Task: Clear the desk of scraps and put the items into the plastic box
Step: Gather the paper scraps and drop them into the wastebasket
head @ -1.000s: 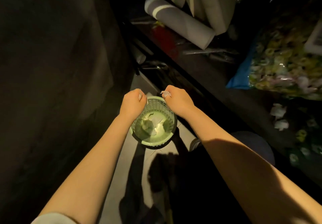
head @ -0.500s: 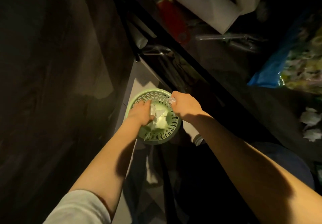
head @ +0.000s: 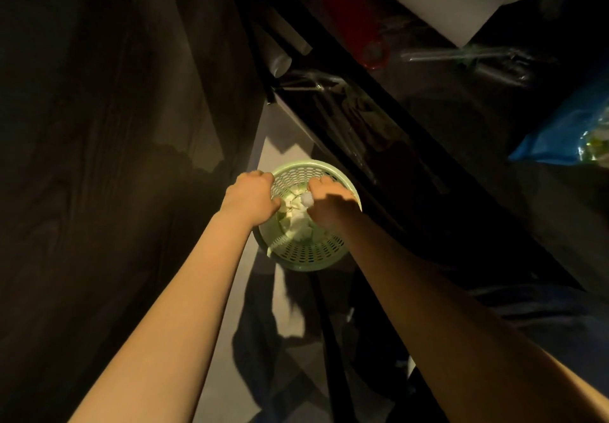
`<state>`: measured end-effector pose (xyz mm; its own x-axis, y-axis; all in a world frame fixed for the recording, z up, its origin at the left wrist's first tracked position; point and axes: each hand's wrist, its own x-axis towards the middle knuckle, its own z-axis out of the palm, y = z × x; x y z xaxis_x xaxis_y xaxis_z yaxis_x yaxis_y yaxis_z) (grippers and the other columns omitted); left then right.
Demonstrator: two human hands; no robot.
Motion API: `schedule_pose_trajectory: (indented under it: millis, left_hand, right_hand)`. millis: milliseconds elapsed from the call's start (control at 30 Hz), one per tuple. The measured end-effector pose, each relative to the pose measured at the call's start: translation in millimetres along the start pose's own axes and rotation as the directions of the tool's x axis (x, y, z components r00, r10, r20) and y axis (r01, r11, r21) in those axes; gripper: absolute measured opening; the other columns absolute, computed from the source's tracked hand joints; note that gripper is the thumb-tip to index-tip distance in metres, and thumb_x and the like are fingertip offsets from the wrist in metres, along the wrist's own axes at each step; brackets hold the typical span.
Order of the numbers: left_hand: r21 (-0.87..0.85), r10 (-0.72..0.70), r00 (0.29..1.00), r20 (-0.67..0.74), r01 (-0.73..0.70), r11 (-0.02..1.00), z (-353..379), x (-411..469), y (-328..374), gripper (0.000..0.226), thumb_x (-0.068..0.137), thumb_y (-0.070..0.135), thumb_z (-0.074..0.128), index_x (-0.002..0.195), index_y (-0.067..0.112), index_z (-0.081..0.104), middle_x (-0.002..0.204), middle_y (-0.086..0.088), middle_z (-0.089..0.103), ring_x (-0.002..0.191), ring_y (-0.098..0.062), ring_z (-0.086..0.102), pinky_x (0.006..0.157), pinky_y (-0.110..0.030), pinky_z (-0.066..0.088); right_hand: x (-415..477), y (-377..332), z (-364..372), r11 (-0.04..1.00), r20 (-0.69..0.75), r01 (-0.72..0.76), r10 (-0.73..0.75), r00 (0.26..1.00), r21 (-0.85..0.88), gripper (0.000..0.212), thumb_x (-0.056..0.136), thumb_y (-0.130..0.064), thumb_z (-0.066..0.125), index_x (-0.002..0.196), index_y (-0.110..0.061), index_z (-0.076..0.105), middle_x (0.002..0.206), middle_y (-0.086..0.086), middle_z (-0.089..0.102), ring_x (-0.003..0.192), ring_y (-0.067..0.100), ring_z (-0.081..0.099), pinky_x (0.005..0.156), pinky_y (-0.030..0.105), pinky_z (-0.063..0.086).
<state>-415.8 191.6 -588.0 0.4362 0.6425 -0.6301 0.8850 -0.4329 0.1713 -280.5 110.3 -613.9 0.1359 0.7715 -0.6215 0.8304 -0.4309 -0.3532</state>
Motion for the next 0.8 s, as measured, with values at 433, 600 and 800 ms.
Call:
schedule_pose_trajectory:
  millis: [433,600,800]
  left_hand:
    - [-0.005,-0.021,0.998,0.056,0.022,1.000,-9,-27,10,0.048,0.088,0.032,0.055,0.130,0.009,0.045,0.132,-0.013,0.048,0.124,-0.033,0.042,0.099,-0.046,0.041]
    - [0.008,-0.002,1.000,0.028,0.002,1.000,-21,-45,25,0.050,0.088,0.033,0.056,0.131,0.010,0.045,0.133,-0.013,0.048,0.124,-0.032,0.042,0.100,-0.047,0.041]
    - [0.034,0.042,0.998,-0.047,-0.040,0.999,-41,-80,43,0.049,0.088,0.035,0.055,0.130,0.011,0.046,0.133,-0.013,0.049,0.123,-0.032,0.044,0.099,-0.046,0.041]
  right_hand:
    - [-25,9,-31,1.000,0.063,0.024,-0.025,0.998,0.014,0.065,0.086,-0.030,0.064,0.142,-0.016,0.035,0.142,0.010,0.047,0.127,0.032,0.047,0.103,0.047,0.043]
    - [-51,6,-53,0.998,-0.011,0.055,-0.055,0.998,0.022,0.063,0.084,-0.031,0.066,0.140,-0.016,0.040,0.139,0.008,0.048,0.125,0.029,0.048,0.099,0.044,0.044]
    - [-101,5,-84,0.998,-0.043,0.054,-0.052,0.998,0.032,0.058,0.087,-0.029,0.063,0.139,-0.016,0.041,0.137,0.008,0.047,0.123,0.027,0.048,0.092,0.038,0.043]
